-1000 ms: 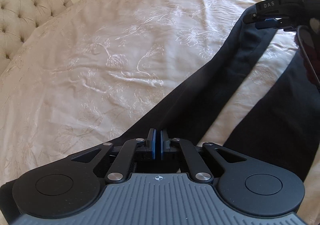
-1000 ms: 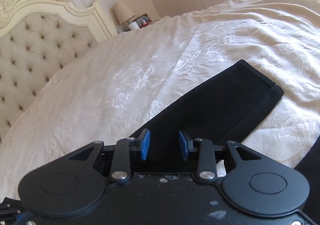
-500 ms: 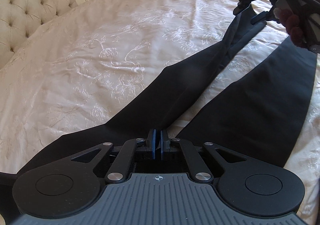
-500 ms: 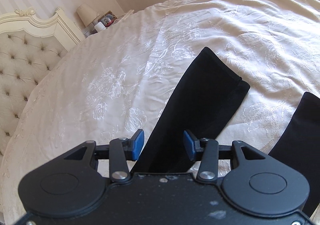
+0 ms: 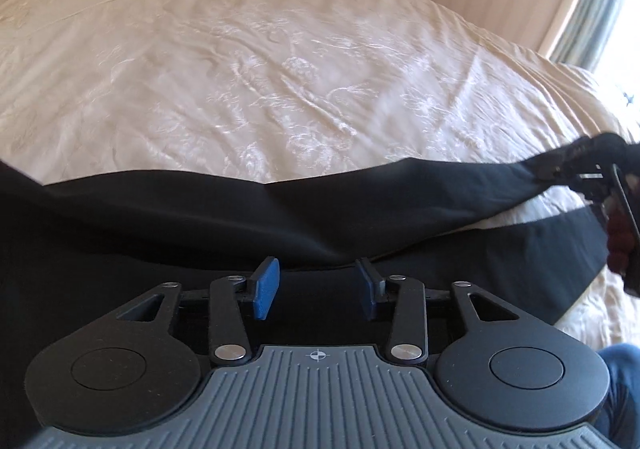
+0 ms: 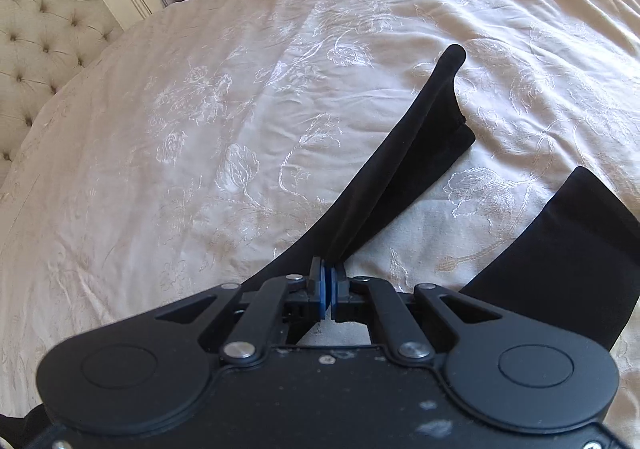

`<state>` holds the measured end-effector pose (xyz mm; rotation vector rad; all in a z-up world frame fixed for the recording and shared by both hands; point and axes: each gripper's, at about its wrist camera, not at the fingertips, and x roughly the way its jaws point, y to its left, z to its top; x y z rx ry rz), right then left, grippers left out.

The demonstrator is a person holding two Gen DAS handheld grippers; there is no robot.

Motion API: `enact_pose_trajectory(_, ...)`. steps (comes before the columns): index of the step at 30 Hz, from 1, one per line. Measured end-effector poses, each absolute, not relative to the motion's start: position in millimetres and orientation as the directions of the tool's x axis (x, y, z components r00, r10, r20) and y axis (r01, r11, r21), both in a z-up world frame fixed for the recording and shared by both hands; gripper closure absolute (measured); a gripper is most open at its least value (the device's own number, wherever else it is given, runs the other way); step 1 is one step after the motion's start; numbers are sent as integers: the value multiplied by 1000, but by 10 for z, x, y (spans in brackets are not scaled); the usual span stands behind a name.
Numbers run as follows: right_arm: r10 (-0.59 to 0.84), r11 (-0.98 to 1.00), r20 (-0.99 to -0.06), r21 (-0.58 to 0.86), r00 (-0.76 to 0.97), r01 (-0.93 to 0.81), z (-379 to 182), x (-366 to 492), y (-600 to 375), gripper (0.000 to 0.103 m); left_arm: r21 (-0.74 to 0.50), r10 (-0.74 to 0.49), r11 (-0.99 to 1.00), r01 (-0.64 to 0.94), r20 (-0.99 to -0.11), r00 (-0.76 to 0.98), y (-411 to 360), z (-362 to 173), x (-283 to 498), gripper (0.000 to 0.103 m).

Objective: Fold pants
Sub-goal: 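Lift both hems and carry them toward the waistband, folding the legs over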

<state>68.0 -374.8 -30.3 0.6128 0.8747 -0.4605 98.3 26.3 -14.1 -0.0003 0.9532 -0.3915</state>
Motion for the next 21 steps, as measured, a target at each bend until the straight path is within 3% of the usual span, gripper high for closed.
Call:
enact_pose_trajectory(8,-124,762,-813,290,569,579,-273,531,-3686,99,-334,-305,942,41,-797,522,913,5,1372,33)
enact_pose_trajectory(21,-94,772,-819,300,567,560,-347,498,-3693,99,-277,-200,953,-125,-883,425,1203,-230,1858,30)
